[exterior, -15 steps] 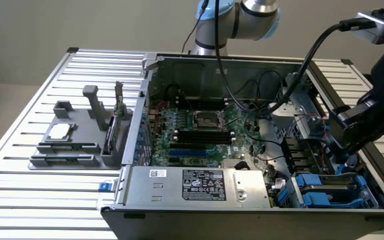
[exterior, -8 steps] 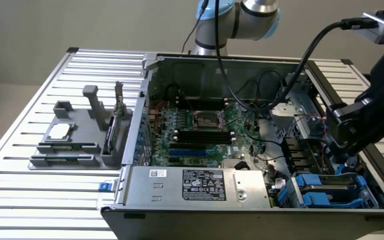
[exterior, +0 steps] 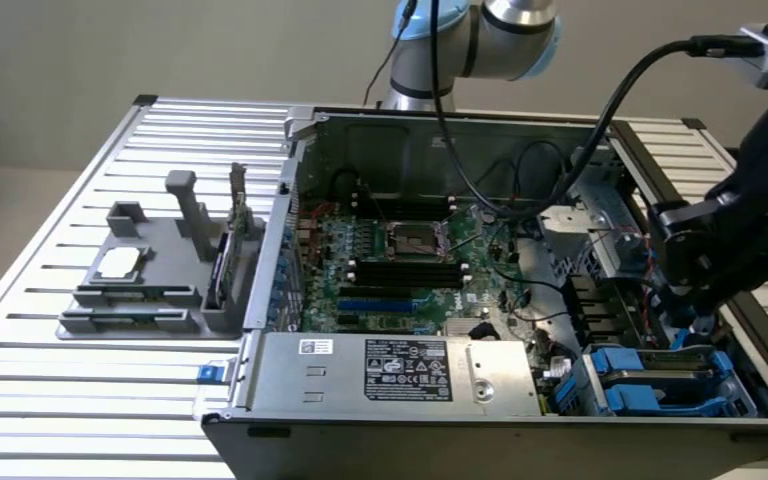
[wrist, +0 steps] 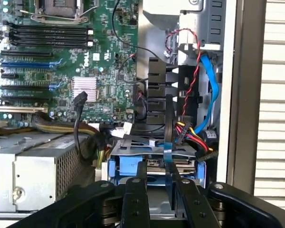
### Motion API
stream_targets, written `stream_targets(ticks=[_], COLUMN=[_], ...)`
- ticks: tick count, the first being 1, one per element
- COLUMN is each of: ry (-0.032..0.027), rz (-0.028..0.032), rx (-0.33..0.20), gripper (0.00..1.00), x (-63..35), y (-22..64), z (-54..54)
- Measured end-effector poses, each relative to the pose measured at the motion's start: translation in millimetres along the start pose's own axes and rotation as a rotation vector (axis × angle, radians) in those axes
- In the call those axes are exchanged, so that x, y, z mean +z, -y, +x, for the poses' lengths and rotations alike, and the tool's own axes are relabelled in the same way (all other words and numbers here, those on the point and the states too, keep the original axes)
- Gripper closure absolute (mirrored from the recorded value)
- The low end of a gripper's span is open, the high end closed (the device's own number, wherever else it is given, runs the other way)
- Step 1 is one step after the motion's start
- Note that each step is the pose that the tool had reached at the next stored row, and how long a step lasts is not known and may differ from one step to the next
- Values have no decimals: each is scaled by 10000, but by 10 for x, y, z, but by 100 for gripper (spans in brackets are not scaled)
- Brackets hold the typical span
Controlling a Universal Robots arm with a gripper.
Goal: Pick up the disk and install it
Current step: 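Insert the first disk wire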
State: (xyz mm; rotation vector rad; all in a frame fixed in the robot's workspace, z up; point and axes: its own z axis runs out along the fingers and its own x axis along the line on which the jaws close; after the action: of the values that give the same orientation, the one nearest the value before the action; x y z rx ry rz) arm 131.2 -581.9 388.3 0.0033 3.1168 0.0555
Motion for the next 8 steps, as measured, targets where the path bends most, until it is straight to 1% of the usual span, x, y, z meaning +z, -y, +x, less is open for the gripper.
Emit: stream_targets(ticks=[8], ry=[48], rz=[33], rx=[1348], gripper=[70], x=[13], y=[1], z=[0])
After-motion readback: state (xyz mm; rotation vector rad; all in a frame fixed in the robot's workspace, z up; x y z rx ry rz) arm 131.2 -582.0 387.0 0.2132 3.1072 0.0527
